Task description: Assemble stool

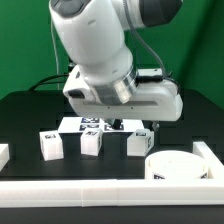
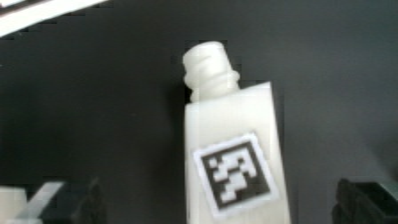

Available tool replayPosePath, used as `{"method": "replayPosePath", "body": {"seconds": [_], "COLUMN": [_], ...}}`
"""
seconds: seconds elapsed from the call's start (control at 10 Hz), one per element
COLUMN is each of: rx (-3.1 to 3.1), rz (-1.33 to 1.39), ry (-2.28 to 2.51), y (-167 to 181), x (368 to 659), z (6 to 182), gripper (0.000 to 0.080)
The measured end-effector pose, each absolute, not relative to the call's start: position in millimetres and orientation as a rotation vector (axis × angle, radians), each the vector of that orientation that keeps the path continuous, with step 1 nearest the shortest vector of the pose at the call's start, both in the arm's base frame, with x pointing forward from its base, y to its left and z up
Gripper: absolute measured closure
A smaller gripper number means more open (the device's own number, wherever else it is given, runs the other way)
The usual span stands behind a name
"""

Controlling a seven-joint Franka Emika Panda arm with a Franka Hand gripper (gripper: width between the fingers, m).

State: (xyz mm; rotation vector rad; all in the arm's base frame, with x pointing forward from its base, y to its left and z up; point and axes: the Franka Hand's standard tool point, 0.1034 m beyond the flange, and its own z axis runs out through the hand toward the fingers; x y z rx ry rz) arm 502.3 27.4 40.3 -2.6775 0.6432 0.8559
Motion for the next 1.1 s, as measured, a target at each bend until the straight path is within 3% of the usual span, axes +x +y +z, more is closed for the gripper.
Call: {"method": "replayPosePath", "body": {"seconds": [0.6,0.7,1.1], "rx": [-2.421,-2.437,-2.452], "rz": [1.352,1.326,1.307], "ry": [0.500,0.496,0.476], "y": [27.4,28.8,33.9], "x": [499.1,508.7,509.0], "z": [31.4,22.3,16.2], "gripper": [0.0151,0.0151,0.0151]}}
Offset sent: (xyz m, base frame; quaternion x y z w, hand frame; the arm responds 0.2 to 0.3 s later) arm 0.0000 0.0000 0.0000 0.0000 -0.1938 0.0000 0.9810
